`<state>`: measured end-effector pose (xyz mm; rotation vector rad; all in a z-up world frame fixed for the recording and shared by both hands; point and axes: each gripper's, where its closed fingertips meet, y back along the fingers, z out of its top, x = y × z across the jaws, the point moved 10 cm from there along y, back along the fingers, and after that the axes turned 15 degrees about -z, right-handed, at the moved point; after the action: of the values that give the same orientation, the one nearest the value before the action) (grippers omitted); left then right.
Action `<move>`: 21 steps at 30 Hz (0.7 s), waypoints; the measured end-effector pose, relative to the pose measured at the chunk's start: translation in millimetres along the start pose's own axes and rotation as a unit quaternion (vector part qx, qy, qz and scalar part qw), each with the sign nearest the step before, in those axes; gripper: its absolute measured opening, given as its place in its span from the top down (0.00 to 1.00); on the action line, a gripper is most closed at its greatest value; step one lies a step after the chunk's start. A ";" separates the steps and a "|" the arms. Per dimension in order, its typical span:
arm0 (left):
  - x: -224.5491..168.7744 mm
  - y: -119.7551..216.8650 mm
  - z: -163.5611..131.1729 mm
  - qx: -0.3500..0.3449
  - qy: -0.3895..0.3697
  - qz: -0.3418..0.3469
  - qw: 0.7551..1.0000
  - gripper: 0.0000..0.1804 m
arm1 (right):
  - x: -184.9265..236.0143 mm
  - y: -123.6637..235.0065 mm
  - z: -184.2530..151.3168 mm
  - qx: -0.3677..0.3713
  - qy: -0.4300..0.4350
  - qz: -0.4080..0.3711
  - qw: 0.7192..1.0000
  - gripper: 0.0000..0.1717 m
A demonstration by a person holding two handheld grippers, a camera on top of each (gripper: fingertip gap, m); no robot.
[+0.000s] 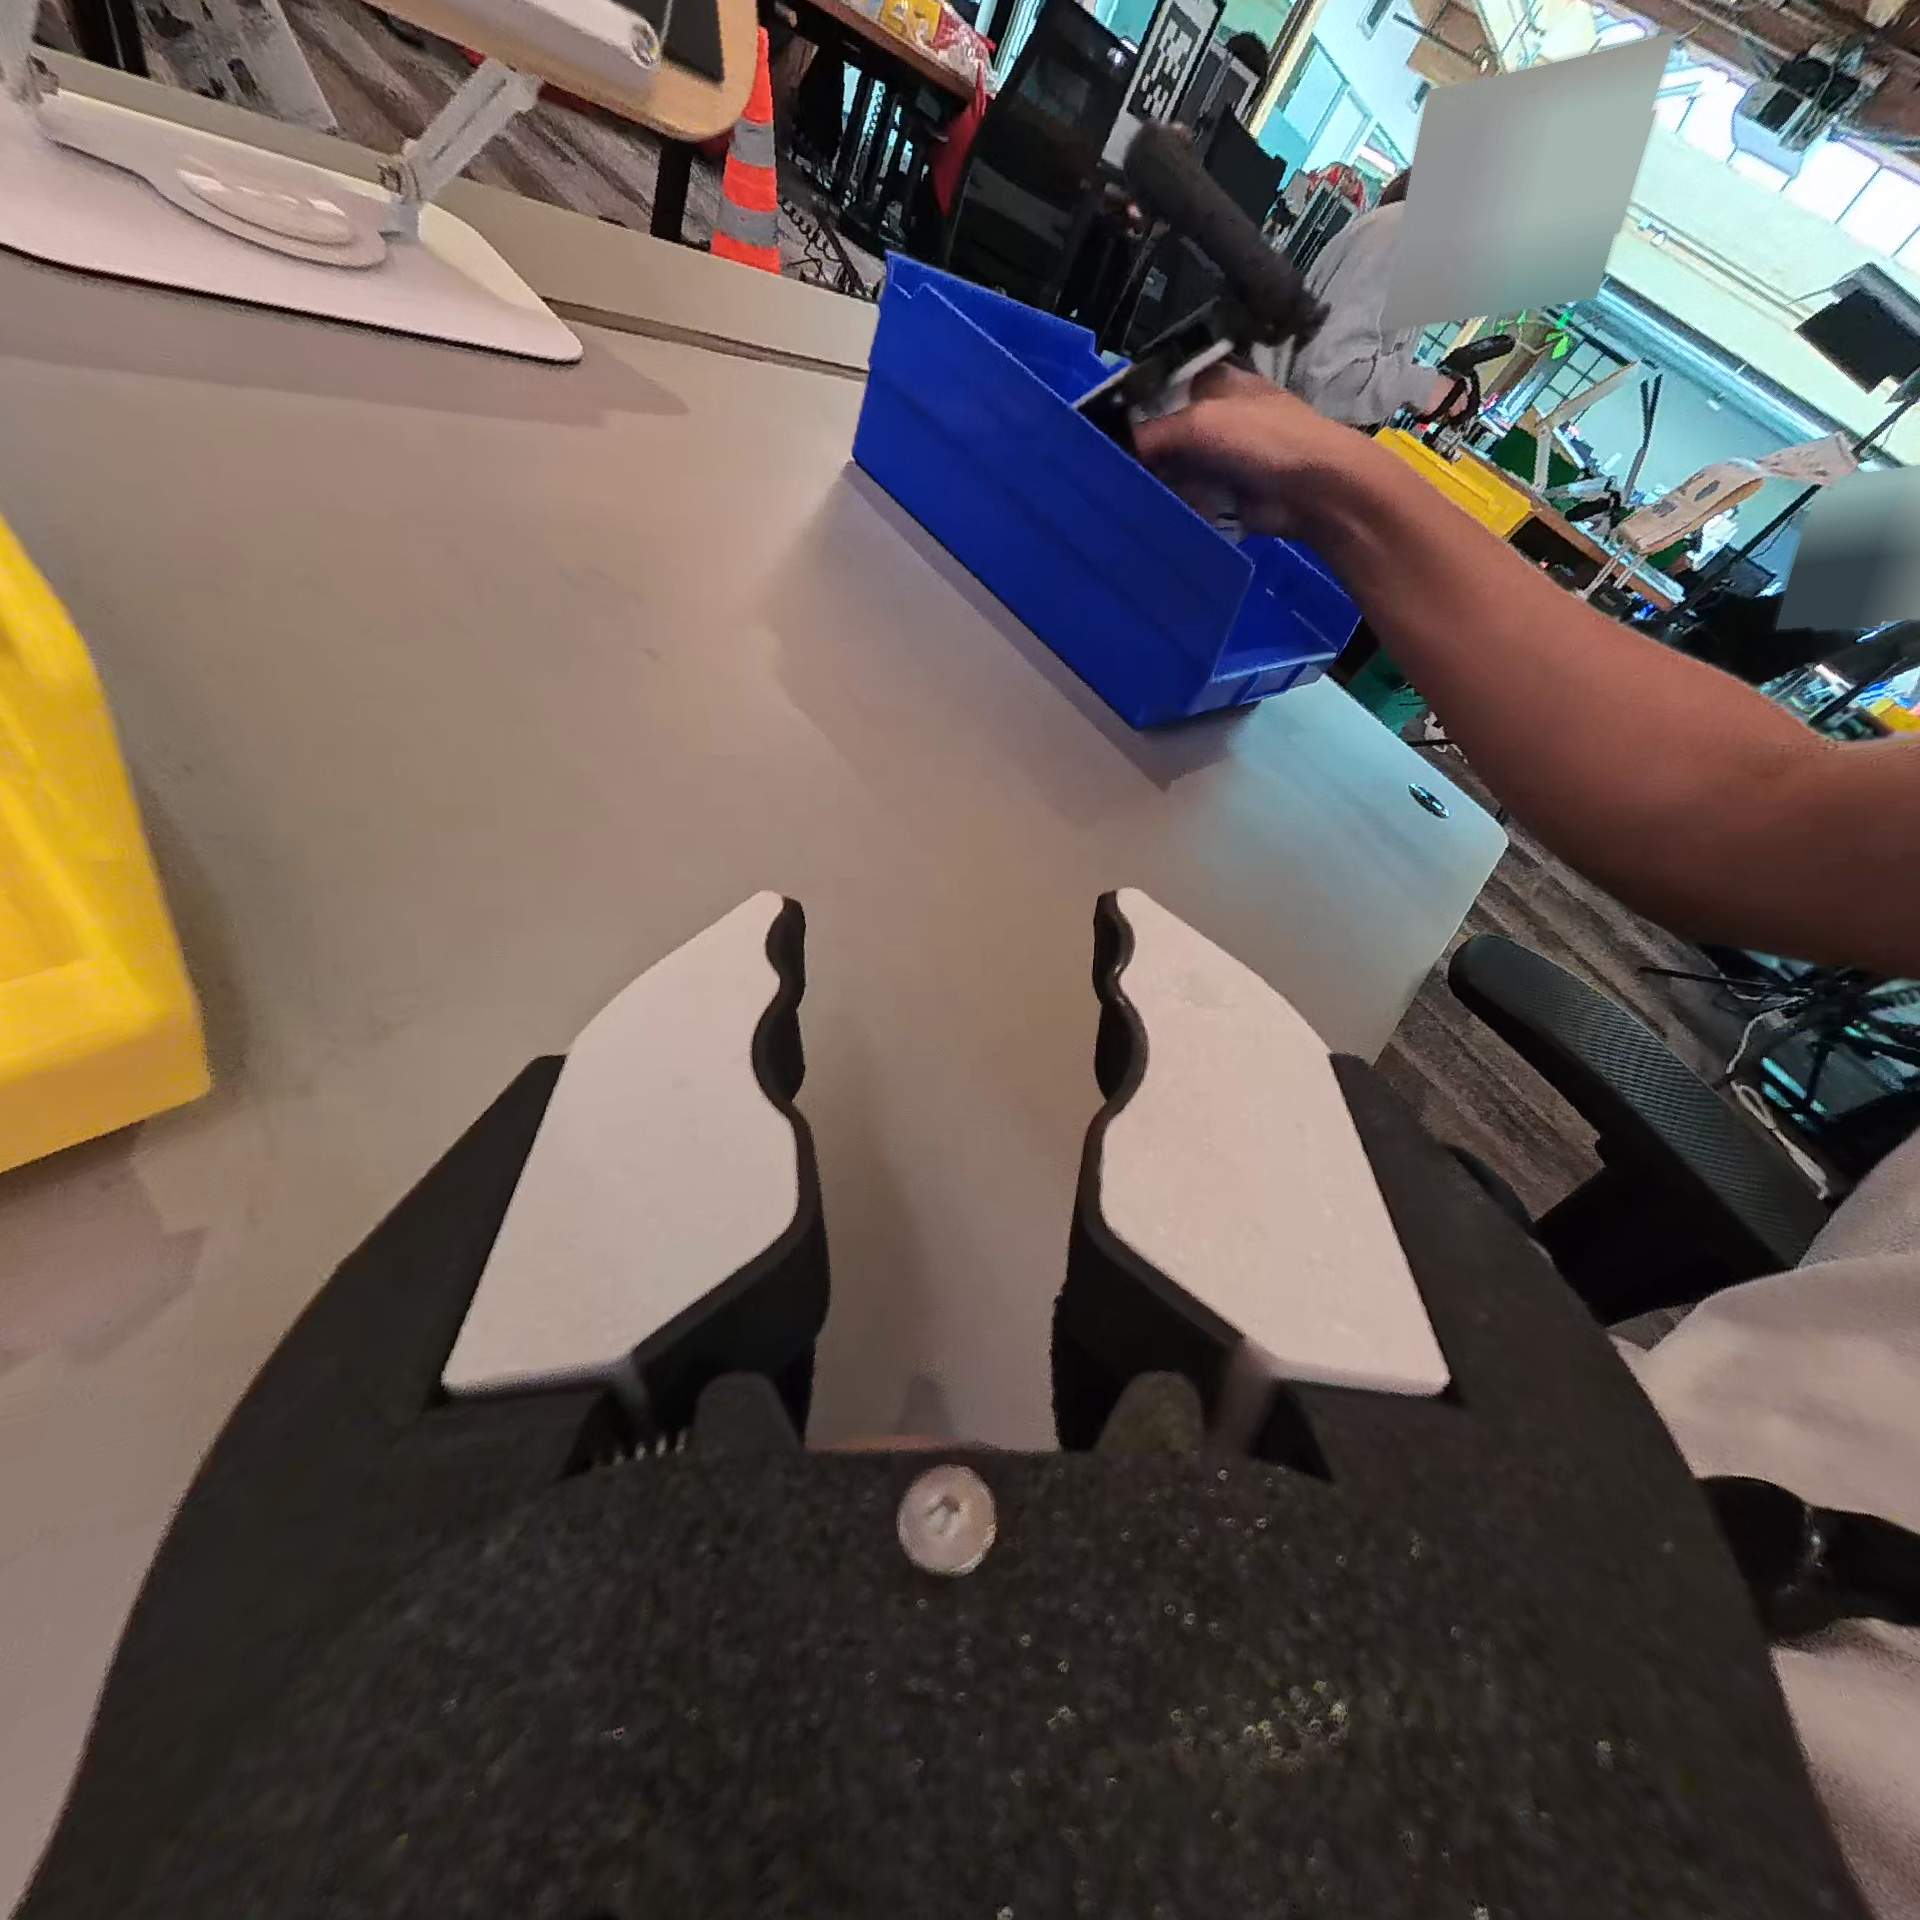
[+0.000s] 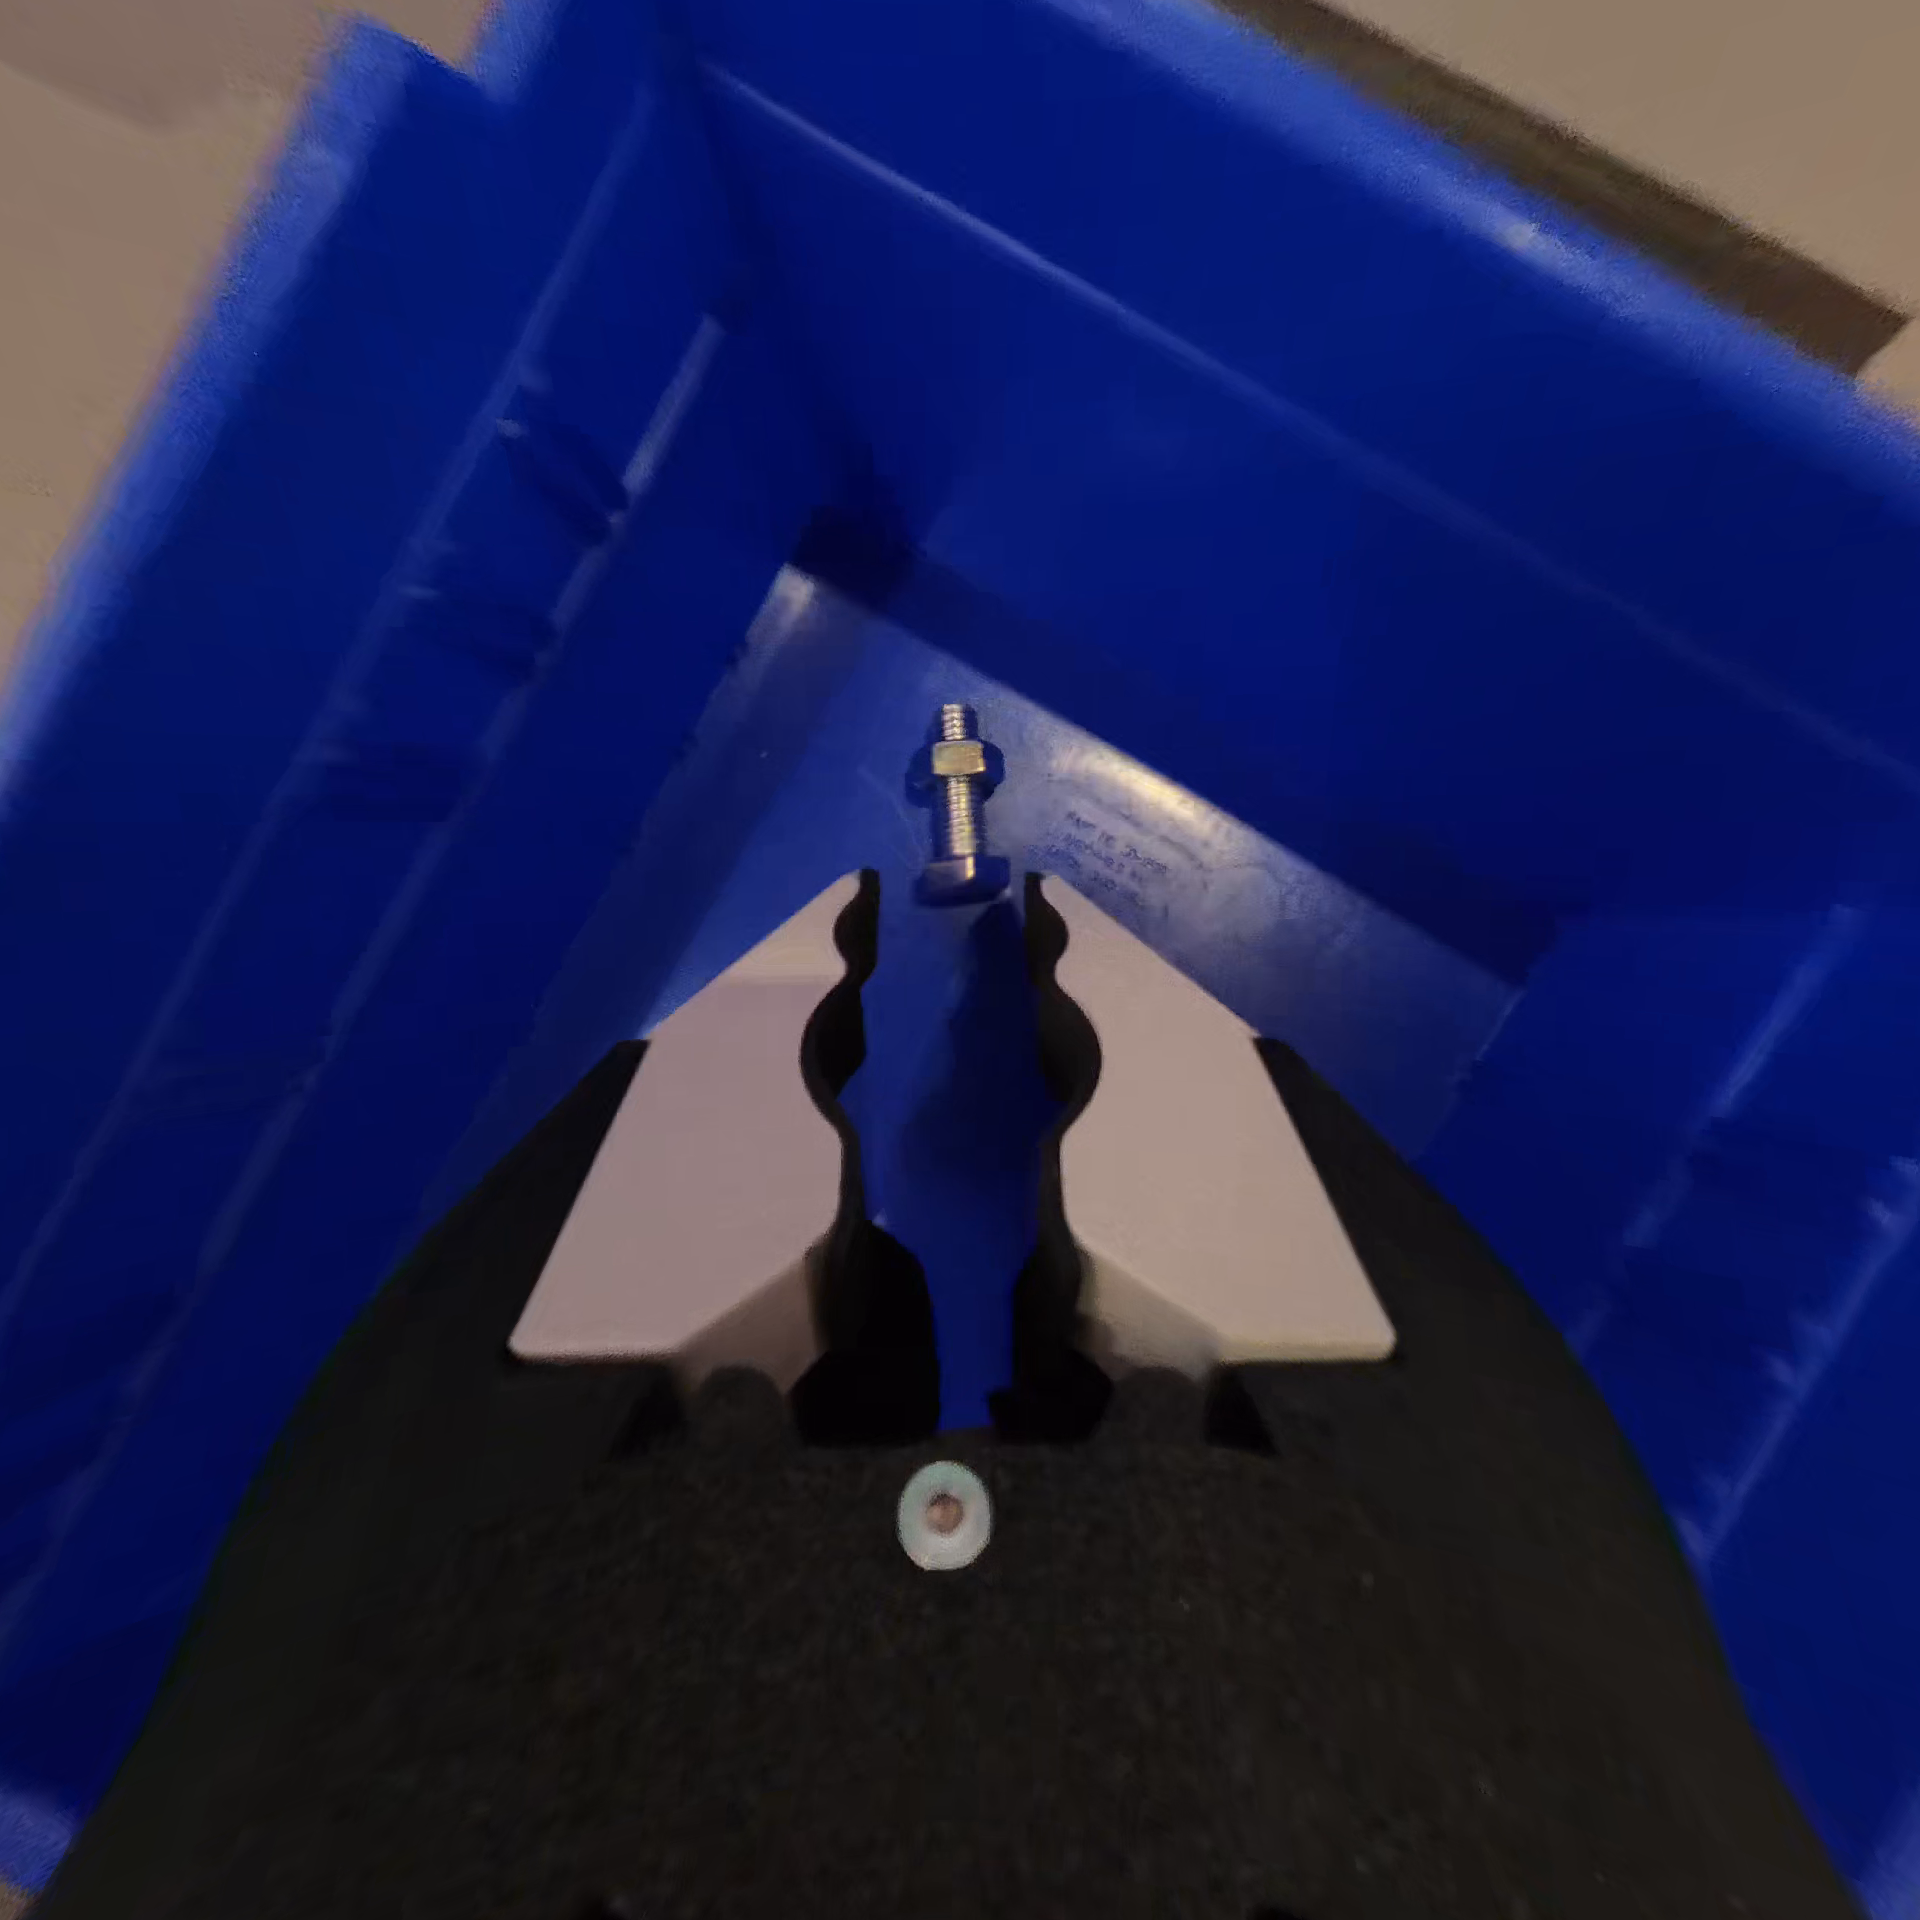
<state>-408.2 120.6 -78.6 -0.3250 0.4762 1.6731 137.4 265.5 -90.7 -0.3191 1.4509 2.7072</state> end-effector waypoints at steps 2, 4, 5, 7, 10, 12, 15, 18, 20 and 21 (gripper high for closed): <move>1.0 9.2 6.0 0.002 -0.013 0.016 1.000 0.71 | 5.6 36.1 -0.5 -0.060 -0.006 -0.017 0.998 0.82; 3.6 25.0 15.7 0.001 -0.032 0.046 0.998 0.71 | 18.0 85.7 -5.3 -0.143 -0.019 -0.045 0.988 0.83; 6.2 34.9 21.6 0.000 -0.039 0.066 0.997 0.72 | 28.5 109.9 -9.6 -0.185 -0.027 -0.052 0.981 0.83; 17.0 56.1 35.1 0.008 -0.031 0.119 0.992 0.74 | 61.3 148.8 -21.2 -0.241 -0.026 -0.029 0.970 0.83; 43.5 83.1 57.6 0.059 0.023 0.197 0.978 0.74 | 128.4 177.3 -44.4 -0.285 -0.012 0.054 0.957 0.83; 65.4 95.8 71.9 0.104 0.057 0.255 0.960 0.72 | 178.8 176.2 -61.0 -0.288 -0.005 0.145 0.947 0.83; 100.1 103.6 90.6 0.156 0.096 0.327 0.927 0.71 | 245.6 165.5 -80.6 -0.289 0.040 0.227 0.929 0.83; 129.8 96.0 99.4 0.218 0.127 0.344 0.904 0.72 | 294.0 154.1 -95.6 -0.294 0.120 0.276 0.907 0.83; 147.3 86.8 101.5 0.249 0.139 0.347 0.893 0.72 | 309.1 149.3 -99.8 -0.286 0.156 0.274 0.905 0.83; 155.1 82.0 101.6 0.262 0.145 0.346 0.889 0.72 | 312.4 147.7 -100.2 -0.291 0.162 0.271 0.903 0.83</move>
<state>-507.8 295.3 -52.9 0.0147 1.3632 2.0903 -173.5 84.4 -88.2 -0.4636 0.8072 3.6754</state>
